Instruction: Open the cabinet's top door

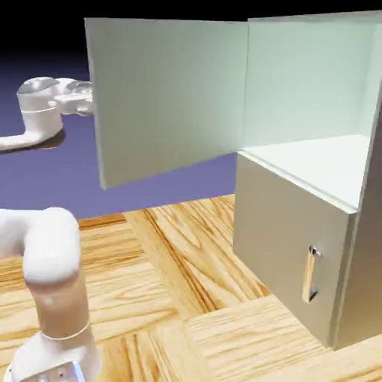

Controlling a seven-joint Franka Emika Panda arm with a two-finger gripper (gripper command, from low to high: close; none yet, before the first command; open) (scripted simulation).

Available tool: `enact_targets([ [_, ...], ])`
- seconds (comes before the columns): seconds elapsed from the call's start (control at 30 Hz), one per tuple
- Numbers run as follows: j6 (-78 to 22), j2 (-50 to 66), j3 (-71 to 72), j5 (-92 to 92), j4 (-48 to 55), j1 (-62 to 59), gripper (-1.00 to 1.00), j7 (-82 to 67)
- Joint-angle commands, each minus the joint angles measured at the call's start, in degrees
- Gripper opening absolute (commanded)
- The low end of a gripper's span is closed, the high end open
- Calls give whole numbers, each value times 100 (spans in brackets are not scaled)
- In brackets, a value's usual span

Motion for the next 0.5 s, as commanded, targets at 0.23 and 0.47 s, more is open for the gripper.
enact_targets([
  [0.23, -1164, 14, 900, 392, 1661, -1513, -100, -286],
  [0.47, -2030, -135, 1404, 543, 3029, -2708, -100, -652],
])
